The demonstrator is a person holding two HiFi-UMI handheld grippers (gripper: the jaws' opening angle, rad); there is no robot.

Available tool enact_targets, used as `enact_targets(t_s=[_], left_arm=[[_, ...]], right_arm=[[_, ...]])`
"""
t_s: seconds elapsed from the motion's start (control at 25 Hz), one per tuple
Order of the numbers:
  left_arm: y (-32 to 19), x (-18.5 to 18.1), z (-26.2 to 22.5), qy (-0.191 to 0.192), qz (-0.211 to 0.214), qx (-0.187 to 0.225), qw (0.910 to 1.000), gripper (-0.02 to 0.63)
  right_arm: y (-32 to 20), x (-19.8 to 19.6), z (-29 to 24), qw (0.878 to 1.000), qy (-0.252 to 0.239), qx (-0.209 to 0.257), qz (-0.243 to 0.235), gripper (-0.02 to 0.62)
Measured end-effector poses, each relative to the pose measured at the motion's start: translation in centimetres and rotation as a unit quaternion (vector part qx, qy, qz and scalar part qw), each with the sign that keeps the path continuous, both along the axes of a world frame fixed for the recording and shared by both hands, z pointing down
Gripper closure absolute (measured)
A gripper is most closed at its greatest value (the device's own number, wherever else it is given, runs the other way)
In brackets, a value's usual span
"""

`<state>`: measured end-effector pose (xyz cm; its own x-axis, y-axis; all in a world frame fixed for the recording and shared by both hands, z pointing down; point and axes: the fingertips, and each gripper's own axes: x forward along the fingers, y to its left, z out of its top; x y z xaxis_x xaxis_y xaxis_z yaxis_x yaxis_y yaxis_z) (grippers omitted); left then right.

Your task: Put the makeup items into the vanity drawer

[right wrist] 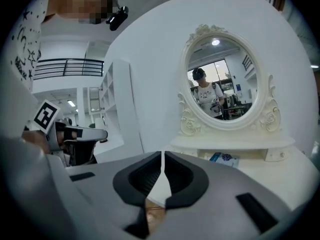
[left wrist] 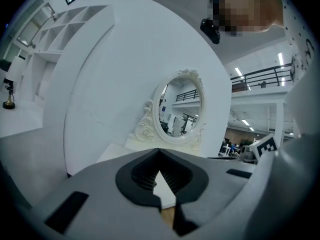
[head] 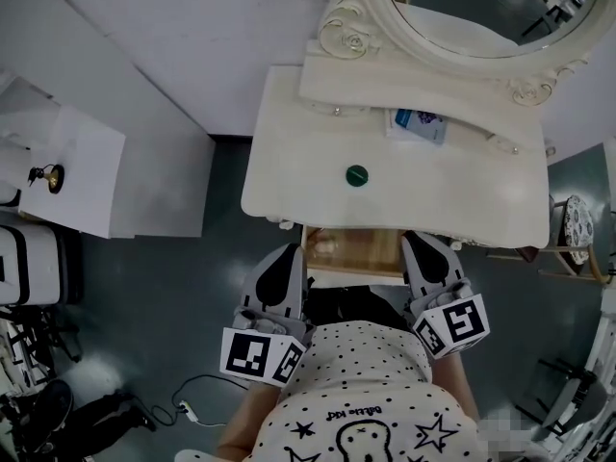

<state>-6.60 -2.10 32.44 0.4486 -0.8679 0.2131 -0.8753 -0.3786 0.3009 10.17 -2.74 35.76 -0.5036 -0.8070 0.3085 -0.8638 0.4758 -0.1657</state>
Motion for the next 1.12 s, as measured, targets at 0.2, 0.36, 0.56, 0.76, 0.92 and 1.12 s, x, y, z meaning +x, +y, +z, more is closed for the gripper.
enact_targets(t_s=[0.2, 0.36, 0.56, 0.76, 0.92, 1.12], left_arm=[[0.5, -1.1, 0.2, 0.002, -0.014, -0.006, 0.9999, 0.609], [0.9, -1.9, 0.5, 0.004, -0.028, -0.014, 0.9995, 0.609], [1.5, -3.0, 0.9, 0.005, -0.046, -0.023, 0.9987, 0.609], [2.0, -4.1, 1.5, 0.005, -0.065, -0.035, 0.9973, 0.611], [2.0, -4.8, 2.0, 0.006, -0.077, -0.044, 0.9961, 0.609], [1.8, -5.3, 2.3, 0.005, -0.091, -0.053, 0.9945, 0.609]], right_arm=[[-3.9, -0.1, 1.1, 0.996, 0.079, 0.020, -0.029, 0.542], [-8.2, -0.6, 3.4, 0.990, 0.125, 0.017, -0.054, 0.526], [-12.1, -2.8, 8.9, 0.979, 0.170, -0.033, -0.106, 0.514], [-13.8, -4.4, 15.5, 0.965, 0.202, -0.094, -0.140, 0.513], [-14.7, -5.2, 19.1, 0.952, 0.228, -0.129, -0.156, 0.512], [-15.6, -5.0, 22.5, 0.941, 0.248, -0.170, -0.157, 0.514]])
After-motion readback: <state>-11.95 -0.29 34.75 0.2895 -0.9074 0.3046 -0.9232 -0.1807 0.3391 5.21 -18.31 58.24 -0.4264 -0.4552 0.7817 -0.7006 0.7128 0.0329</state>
